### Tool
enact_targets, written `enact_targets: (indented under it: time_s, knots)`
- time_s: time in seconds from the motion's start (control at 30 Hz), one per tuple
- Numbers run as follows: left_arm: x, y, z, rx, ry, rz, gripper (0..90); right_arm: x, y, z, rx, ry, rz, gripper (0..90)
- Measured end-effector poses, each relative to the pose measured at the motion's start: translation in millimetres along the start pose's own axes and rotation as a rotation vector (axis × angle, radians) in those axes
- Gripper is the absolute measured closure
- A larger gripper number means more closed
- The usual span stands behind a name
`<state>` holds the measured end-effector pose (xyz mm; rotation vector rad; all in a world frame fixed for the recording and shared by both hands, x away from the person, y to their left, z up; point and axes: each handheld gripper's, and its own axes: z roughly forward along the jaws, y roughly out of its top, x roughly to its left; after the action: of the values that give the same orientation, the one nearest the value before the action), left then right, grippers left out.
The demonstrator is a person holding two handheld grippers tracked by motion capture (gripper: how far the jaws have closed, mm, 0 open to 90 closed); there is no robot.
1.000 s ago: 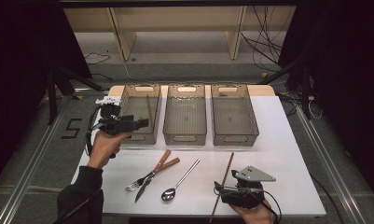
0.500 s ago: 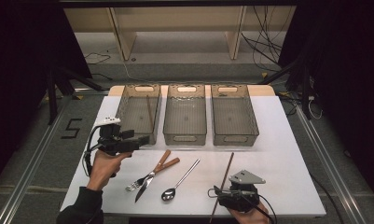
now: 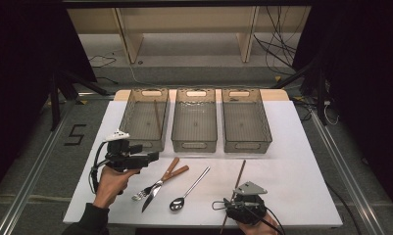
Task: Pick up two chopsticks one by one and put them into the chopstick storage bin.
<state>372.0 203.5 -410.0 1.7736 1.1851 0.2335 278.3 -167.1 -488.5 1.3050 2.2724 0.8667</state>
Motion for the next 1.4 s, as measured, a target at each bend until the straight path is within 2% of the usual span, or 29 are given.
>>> enact_targets:
  time_s: [0.47, 0.67, 0.97, 1.07, 1.13, 1.3, 1.4]
  knots:
    - [-2.0, -3.4, 4.1, 0.009, 0.001, -0.001, 18.0, 2.0, 2.9, 3.0, 0.037, -0.001, -0.025, 56.5]
    - [-2.1, -4.4, 4.6, 0.012, 0.004, 0.003, 18.0, 0.3, 16.2, 5.1, 0.131, 0.018, -0.039, 58.1]
    - [-0.6, -5.2, 5.2, 0.013, 0.004, -0.001, 18.0, 1.7, 17.3, 4.8, 0.136, 0.023, -0.057, 63.6]
    - [-1.3, -5.4, 5.7, 0.015, 0.004, -0.001, 18.0, 2.3, 18.2, 3.8, 0.132, 0.010, -0.072, 68.5]
    - [-1.7, -5.5, 6.1, 0.016, 0.003, 0.000, 18.1, 1.0, 19.0, 2.6, 0.127, -0.002, -0.079, 75.0]
    - [-2.1, -5.8, 7.1, 0.019, 0.001, 0.003, 18.1, -0.1, 19.5, 2.4, 0.134, 0.006, -0.066, 74.1]
    - [-2.9, -5.9, 7.3, 0.018, 0.001, 0.000, 18.1, -2.2, 17.7, 3.0, 0.130, 0.010, -0.052, 68.9]
